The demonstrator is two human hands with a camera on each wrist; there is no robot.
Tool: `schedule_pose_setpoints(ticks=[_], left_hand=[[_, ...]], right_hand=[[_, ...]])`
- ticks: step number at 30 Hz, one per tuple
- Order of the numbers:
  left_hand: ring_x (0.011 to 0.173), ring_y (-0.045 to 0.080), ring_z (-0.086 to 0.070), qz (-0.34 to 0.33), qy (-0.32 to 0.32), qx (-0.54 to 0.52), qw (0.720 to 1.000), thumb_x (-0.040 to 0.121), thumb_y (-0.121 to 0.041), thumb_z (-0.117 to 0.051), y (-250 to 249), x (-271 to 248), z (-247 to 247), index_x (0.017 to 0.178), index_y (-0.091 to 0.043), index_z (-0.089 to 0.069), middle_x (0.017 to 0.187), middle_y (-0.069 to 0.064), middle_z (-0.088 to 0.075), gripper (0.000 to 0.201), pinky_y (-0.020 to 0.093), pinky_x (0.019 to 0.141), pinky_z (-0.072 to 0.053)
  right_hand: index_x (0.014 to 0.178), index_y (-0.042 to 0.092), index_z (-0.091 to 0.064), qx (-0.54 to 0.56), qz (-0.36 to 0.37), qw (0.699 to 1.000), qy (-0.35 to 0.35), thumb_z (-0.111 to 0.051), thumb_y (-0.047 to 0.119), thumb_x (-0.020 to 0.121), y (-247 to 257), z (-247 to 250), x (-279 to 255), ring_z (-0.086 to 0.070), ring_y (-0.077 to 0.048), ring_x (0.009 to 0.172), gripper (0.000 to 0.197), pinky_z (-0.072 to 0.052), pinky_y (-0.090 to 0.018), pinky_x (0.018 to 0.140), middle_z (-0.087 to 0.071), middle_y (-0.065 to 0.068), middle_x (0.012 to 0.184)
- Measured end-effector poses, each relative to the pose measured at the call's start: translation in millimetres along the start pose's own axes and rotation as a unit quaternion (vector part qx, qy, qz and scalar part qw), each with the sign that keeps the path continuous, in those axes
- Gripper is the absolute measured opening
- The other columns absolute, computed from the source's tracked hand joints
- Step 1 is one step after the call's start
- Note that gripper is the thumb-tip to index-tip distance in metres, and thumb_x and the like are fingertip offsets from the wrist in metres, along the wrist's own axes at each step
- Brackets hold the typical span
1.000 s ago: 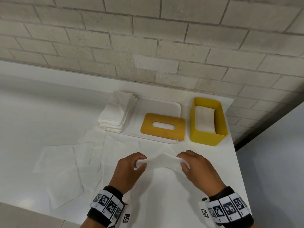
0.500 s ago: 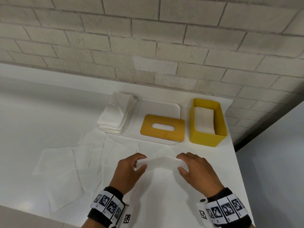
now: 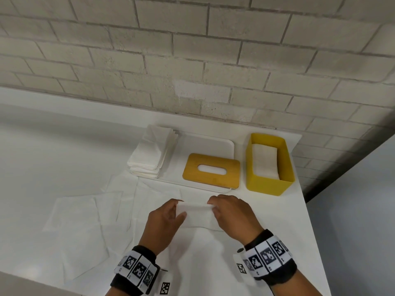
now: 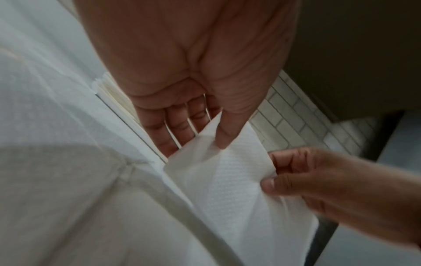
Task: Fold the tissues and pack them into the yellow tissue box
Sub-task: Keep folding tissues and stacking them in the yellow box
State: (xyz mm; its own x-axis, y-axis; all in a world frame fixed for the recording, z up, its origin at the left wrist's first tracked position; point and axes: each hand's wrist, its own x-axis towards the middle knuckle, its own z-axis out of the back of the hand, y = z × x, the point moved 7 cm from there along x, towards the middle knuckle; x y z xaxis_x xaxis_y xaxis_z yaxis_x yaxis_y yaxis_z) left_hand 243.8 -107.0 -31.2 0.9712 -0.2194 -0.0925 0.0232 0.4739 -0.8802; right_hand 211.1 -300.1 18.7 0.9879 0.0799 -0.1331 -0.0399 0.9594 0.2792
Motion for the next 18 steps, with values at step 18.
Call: schedule_pose_setpoints(ticks=[18], left_hand=[[0.113, 0.025, -0.072, 0.165, -0.035, -0.539, 0.825, 0.100, -0.013, -0.060, -45.8, -2.6, -12.2, 0.128, -0.007, -0.067, 0.122, 0.012, -0.075, 0.029, 0.043, 0.097, -0.054]], right_hand=[[0.130, 0.018, -0.064, 0.663, -0.094, 0.742, -0.006, -0.063, 0.007, 0.097, -23.9, 4.1, -45.5, -0.070, -0.025, 0.114, 0.036, -0.056, -0.046, 0.091, -0.074, -0.005, 0.122]])
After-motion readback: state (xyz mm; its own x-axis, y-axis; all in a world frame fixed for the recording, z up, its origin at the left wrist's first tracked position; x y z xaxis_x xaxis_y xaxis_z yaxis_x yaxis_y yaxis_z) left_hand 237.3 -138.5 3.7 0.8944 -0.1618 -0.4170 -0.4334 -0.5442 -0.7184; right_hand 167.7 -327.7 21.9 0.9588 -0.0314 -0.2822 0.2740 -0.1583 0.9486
